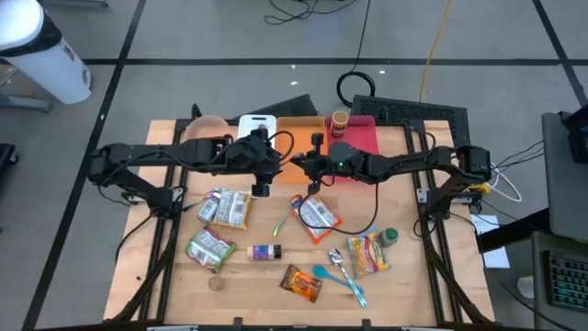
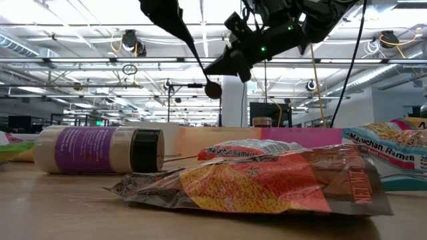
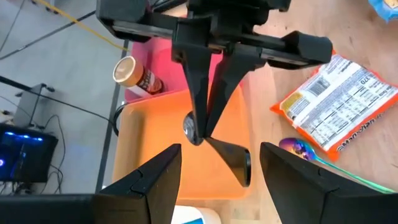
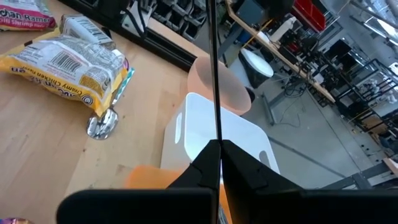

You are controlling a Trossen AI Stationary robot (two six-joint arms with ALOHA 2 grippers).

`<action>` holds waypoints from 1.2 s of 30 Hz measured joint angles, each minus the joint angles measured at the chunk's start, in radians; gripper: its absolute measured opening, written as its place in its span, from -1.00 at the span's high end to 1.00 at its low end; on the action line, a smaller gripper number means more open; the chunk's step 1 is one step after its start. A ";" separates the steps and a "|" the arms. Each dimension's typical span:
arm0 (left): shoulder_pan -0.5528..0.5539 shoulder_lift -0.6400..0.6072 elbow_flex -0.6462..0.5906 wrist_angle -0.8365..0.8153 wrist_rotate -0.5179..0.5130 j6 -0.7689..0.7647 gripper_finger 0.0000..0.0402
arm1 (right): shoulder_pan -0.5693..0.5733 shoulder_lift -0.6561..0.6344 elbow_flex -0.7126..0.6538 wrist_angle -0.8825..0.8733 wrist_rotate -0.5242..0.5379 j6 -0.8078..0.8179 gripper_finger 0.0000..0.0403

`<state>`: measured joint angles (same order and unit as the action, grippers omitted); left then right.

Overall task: Pick & Place Food Item
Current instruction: Put the black spoon into the white bin

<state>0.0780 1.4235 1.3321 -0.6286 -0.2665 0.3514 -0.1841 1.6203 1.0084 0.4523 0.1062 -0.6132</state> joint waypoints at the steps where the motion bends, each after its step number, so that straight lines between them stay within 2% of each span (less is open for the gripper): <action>1: 0.000 0.000 0.000 -0.002 -0.004 -0.005 -0.11 | 0.000 0.000 0.000 0.001 0.000 0.000 1.00; 14: 0.006 0.000 0.000 -0.012 -0.015 -0.031 -0.08 | 0.000 0.000 0.000 0.008 0.001 0.000 1.00; 26: 0.006 0.000 -0.001 -0.005 -0.015 -0.033 0.57 | 0.000 0.000 0.000 0.008 0.002 0.000 1.00; 36: 0.007 0.000 -0.001 0.014 -0.005 -0.030 0.96 | 0.000 0.001 0.000 0.007 0.002 0.003 1.00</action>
<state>0.0849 1.4235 1.3312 -0.6144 -0.2718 0.3217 -0.1841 1.6211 1.0084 0.4591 0.1086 -0.6102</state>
